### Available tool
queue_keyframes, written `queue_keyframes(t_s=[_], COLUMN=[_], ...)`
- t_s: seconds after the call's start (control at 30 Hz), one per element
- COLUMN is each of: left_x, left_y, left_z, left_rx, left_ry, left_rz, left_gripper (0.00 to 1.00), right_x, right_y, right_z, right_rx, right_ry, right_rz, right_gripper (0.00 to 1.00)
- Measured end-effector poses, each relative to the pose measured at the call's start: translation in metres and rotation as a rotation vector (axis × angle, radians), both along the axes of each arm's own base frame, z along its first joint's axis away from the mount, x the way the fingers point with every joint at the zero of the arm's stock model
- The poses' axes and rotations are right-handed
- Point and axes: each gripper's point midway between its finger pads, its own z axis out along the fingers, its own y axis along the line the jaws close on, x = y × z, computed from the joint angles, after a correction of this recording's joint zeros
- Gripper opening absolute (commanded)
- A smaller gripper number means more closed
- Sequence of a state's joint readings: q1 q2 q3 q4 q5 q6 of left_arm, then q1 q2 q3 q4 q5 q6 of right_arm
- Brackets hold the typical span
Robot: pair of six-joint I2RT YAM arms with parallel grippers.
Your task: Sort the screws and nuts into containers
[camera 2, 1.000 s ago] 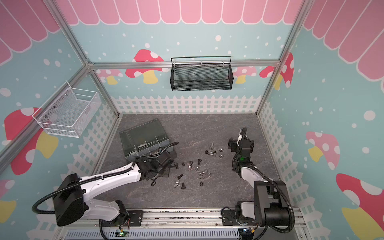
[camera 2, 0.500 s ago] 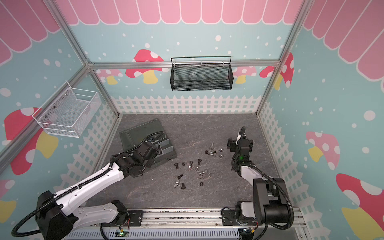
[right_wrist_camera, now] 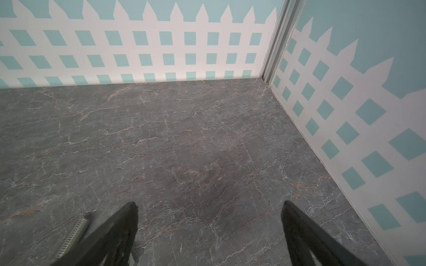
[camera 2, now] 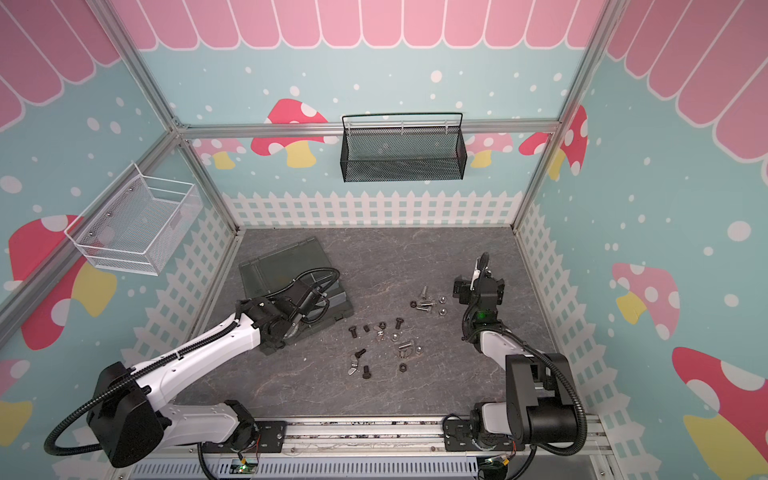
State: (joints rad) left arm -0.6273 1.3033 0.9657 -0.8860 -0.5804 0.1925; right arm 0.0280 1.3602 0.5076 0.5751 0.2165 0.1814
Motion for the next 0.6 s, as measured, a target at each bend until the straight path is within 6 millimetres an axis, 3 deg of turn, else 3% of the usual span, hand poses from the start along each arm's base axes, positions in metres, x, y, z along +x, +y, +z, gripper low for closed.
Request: queue_keyframes(t_s=[0.13, 0.33, 0.6], left_x=[-0.002, -0.002, -0.006], left_y=[0.005, 0.021, 0.027], left_z=[-0.010, -0.044, -0.071], left_rx=[0.014, 0.074, 0.113], left_ry=[0.050, 0.180, 0.288], left_rz=[0.003, 0.056, 0.076], left_gripper=[0.03, 0.06, 0.10], right_x=[0.000, 0.000, 0.000], right_y=[0.000, 0.001, 0.001], right_z=[0.000, 0.000, 0.000], right_rx=[0.001, 0.001, 0.001], right_ry=[0.000, -0.001, -0.001], right_rz=[0.002, 0.003, 0.003], right_gripper=[0.98, 0.98, 0.98])
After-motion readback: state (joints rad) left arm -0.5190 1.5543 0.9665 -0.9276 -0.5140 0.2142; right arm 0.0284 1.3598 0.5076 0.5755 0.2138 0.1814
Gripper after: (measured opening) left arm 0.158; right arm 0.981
